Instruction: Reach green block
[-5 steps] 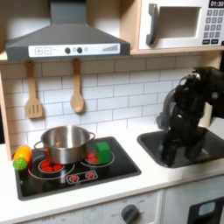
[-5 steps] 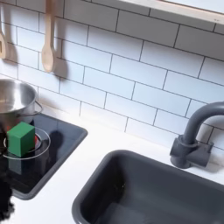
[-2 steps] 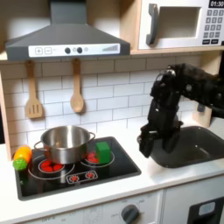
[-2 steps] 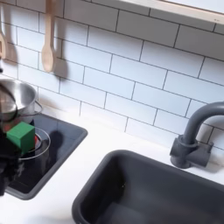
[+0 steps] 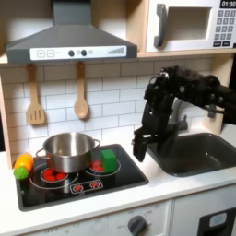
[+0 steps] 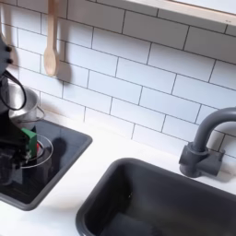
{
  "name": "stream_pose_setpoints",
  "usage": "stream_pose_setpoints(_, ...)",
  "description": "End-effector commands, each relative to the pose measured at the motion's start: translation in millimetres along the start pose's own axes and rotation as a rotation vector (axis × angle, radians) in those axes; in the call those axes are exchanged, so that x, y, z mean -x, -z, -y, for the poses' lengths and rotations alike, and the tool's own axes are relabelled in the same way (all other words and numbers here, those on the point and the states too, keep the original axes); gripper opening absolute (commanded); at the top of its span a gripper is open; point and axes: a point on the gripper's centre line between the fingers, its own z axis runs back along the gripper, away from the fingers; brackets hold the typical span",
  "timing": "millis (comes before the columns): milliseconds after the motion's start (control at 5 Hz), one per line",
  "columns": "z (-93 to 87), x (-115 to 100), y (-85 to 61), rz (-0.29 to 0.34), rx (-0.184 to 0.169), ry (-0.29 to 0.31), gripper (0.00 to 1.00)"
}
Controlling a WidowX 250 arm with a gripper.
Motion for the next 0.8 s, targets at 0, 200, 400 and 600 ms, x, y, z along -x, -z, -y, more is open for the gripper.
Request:
stream_pose_setpoints(0, -14.7, -26.0, 6.6, 0.013, -0.011, -0.011, 1.00)
stream_pose_setpoints(200, -17.9, -39.6, 11.4, 0.013, -0.010, -0.016, 1.00)
stream_pose_setpoints(400, -19.8, -47.5, 16.1, 0.009, -0.013, -0.015, 1.00)
stream_pose_setpoints(600, -22.4, -59.6, 22.4, 0.013, -0.003, -0.006, 1.00)
